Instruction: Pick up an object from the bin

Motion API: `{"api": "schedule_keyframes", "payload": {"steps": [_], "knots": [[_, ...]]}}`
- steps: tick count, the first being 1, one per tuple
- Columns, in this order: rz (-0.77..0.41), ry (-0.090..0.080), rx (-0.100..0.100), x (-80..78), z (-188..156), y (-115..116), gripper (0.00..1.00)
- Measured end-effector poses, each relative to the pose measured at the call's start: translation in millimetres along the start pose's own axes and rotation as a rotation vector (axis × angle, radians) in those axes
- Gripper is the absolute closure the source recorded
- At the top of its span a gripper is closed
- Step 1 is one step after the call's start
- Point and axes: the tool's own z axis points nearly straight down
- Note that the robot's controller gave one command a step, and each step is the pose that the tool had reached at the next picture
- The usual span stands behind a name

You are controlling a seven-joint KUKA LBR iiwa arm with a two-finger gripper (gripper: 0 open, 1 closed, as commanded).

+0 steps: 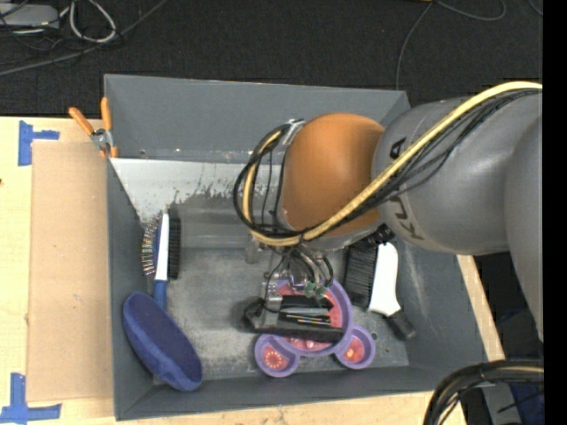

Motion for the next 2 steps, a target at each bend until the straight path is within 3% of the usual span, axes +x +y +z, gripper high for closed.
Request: {"api": "schedule_keyframes", "payload": {"steps": [1,2], "knots": [[0.0,0.0,0.0,0.0,0,0,0.0],[-0.011,0.002,0.0,8.2,39,-34,0.0]]}}
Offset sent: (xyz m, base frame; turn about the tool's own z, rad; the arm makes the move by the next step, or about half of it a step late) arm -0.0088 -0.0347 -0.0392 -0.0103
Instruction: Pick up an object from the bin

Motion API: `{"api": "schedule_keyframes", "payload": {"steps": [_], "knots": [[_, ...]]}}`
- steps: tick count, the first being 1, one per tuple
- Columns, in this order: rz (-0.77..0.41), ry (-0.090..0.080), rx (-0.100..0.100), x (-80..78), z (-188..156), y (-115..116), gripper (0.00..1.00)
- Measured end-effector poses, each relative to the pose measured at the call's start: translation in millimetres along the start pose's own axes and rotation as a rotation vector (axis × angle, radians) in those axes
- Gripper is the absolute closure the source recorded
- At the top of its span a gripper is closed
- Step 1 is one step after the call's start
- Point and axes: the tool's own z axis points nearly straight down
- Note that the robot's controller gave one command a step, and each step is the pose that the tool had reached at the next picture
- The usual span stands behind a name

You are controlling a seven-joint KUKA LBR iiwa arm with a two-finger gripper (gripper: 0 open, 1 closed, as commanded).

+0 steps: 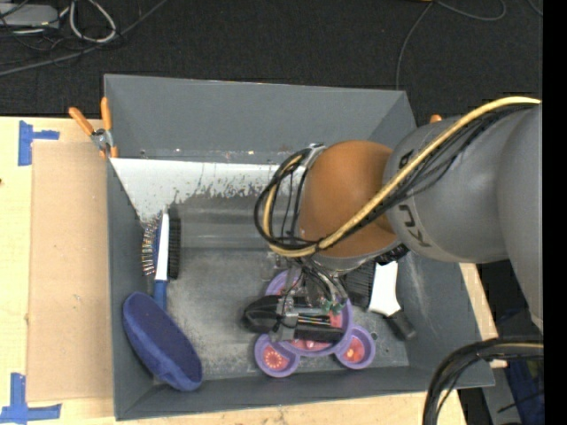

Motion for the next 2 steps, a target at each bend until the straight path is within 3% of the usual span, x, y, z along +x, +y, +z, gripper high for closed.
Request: {"api": "schedule_keyframes", "payload": {"steps": [1,2], "knots": [[-0.006,0.002,0.001,0.2,18.0,-13.5,0.0],[0.014,0.0,0.0,0.5,22.4,-11.1,0.0]]}}
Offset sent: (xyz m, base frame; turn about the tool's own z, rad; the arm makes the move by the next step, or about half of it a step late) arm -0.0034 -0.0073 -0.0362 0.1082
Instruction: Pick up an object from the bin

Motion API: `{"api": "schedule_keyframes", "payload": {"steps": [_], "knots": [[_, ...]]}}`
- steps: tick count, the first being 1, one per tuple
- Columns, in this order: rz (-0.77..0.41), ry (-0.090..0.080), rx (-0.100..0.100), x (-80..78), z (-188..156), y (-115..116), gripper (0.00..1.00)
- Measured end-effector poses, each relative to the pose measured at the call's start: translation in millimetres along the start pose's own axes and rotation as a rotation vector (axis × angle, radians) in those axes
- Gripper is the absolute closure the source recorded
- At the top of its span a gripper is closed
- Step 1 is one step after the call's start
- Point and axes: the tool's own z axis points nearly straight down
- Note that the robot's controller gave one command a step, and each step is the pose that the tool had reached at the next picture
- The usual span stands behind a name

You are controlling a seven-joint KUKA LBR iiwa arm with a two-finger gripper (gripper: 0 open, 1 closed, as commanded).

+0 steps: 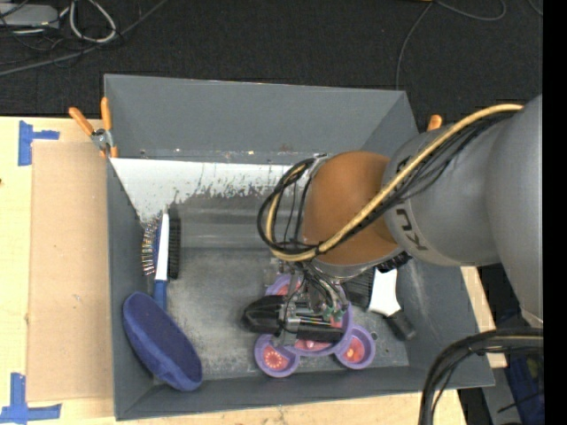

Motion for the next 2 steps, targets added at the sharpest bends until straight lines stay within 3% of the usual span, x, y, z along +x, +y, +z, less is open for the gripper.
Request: {"api": "schedule_keyframes", "payload": {"steps": [1,2], "knots": [[0.041,0.003,0.001,-6.5,20,-2,0.0],[0.124,-0.001,-0.008,-7.5,50,-2,1.0]]}}
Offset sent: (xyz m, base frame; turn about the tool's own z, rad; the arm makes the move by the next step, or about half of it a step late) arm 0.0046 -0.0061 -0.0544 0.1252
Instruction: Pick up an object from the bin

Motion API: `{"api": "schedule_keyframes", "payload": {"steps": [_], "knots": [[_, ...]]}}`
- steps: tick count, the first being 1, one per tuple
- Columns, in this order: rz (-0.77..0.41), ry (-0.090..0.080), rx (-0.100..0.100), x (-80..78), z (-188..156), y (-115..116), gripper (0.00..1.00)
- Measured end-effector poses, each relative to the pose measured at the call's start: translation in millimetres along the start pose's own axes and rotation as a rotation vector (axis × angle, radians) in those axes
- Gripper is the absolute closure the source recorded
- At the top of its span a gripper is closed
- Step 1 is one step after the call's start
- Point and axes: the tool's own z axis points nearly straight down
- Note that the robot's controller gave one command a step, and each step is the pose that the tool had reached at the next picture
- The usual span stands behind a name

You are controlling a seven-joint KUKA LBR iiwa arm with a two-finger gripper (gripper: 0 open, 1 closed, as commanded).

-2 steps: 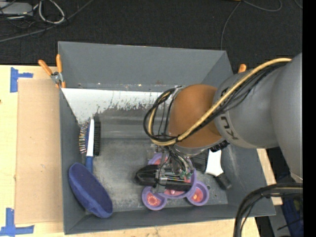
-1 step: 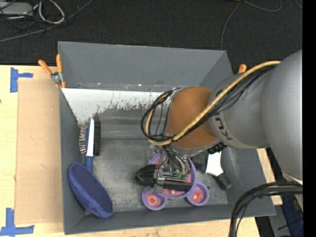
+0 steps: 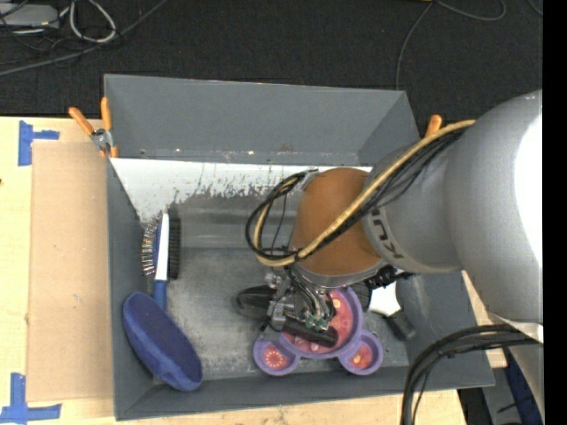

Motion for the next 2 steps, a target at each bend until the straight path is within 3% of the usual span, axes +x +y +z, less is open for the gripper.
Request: {"api": "schedule_keyframes", "payload": {"steps": [1,2], "knots": [[0.0,0.0,0.0,0.0,0,0,1.0],[0.032,0.004,0.001,22.2,-121,-20,1.0]]}}
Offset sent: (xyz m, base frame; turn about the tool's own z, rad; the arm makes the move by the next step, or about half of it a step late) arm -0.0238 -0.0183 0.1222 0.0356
